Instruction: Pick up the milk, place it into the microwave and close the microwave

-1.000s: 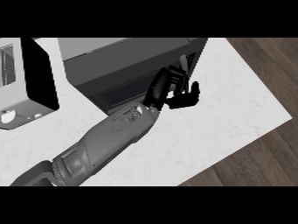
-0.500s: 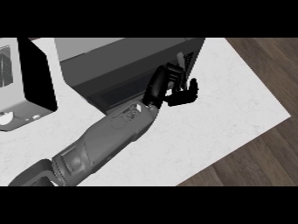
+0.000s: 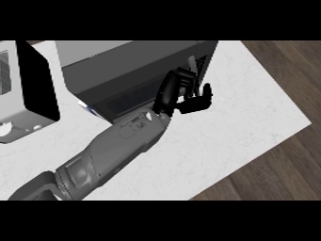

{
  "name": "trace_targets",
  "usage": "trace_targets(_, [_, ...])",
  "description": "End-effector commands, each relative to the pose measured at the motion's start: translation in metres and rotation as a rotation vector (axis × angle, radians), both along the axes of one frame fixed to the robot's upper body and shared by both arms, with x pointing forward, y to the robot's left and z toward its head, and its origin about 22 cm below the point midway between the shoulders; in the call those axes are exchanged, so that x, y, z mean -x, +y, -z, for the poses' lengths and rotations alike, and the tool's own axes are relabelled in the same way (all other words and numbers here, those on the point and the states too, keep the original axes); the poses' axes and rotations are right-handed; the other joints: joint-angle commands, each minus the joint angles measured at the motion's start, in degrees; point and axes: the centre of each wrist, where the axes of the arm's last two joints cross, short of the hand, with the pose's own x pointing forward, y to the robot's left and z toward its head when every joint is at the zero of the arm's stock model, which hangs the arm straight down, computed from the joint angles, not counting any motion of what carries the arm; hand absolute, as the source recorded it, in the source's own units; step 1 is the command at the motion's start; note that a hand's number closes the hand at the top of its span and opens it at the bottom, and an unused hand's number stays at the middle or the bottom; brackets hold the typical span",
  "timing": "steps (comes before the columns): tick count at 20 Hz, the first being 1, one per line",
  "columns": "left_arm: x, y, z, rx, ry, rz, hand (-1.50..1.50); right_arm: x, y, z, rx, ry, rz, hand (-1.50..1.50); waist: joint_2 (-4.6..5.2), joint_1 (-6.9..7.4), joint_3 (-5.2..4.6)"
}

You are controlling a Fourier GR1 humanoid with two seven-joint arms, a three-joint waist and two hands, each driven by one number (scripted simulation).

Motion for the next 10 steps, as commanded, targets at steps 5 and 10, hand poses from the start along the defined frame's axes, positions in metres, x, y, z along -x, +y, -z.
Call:
trace_targets(5, [-0.02, -0.002, -0.013, 0.053, 0.045, -0.224, 1.5, 0.002, -0.009, -0.006, -0.014, 0.007, 0.02, -1.5, -0.16, 2.93, -0.07])
trace_targets(10, [-0.021, 0.005, -0.005, 0.032, 0.064, -0.199, 1.5, 0.007, -0.022, -0.014, -0.018, -0.015, 0.079, -1.5, -0.18, 4.74, -0.08])
